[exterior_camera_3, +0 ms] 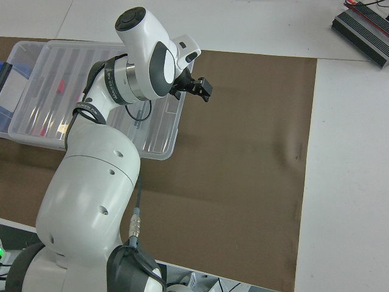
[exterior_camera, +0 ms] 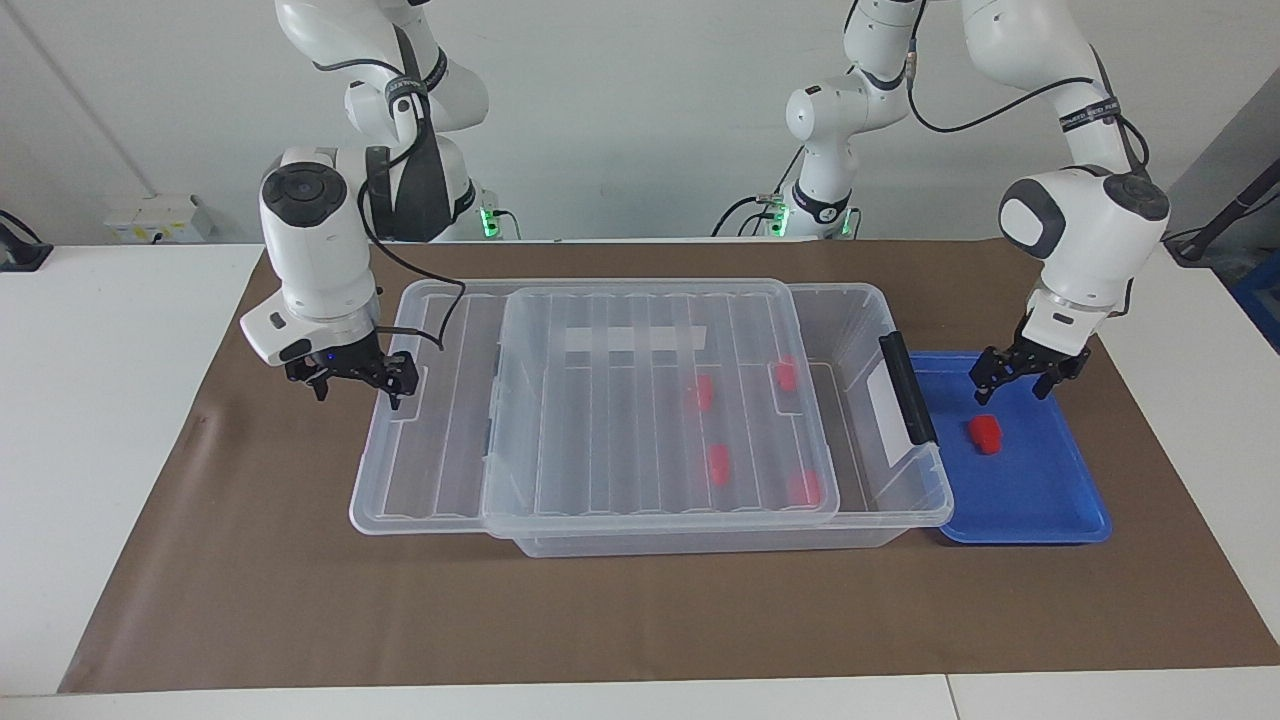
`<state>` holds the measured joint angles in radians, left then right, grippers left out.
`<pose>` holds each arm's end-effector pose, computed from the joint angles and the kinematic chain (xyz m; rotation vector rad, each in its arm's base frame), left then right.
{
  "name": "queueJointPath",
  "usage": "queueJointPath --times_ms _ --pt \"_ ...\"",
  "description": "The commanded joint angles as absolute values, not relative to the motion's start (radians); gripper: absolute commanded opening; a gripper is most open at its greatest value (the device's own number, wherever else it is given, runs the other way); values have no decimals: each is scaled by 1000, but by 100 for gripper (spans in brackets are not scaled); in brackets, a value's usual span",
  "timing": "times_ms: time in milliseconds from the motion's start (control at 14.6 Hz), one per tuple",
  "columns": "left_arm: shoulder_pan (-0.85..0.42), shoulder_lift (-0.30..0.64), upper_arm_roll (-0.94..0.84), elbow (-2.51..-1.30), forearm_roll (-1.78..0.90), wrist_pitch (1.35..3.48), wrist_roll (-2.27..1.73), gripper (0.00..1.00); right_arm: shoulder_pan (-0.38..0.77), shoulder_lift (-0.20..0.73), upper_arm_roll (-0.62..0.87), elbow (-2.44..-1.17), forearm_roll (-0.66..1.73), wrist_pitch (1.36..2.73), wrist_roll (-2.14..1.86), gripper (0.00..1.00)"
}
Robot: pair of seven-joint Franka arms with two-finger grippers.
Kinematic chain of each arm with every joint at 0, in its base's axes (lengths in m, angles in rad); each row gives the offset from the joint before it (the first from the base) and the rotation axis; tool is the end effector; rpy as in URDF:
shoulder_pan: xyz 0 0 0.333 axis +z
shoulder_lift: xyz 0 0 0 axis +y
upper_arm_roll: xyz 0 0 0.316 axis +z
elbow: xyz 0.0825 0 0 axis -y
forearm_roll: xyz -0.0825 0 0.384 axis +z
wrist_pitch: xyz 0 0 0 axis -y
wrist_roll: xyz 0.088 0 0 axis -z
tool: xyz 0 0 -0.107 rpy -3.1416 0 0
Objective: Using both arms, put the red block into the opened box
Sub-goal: 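Slide the lid away with the right gripper while the left gripper grasps the block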
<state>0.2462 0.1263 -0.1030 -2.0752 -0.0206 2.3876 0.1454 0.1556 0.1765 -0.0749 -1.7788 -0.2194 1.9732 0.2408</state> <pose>0.5805 0.0847 0.3878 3.1264 0.0211 0.2960 0.6130 0.0380 0.4585 2.9285 -0.1090 0.0768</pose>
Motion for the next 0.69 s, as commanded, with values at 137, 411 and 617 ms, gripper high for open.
queueJointPath --times_ms 137,411,617 --pt "262 193 -110 -2088 -8 2480 163 100 129 172 -69 -1772 -261 1944 199 100" --pt "264 225 -110 -2112 -8 2532 169 100 120 169 -71 -1770 -278 1927 181 100" --pt "270 252 -110 -2115 -8 2563 198 100 106 164 -71 -1770 -287 1922 179 100"
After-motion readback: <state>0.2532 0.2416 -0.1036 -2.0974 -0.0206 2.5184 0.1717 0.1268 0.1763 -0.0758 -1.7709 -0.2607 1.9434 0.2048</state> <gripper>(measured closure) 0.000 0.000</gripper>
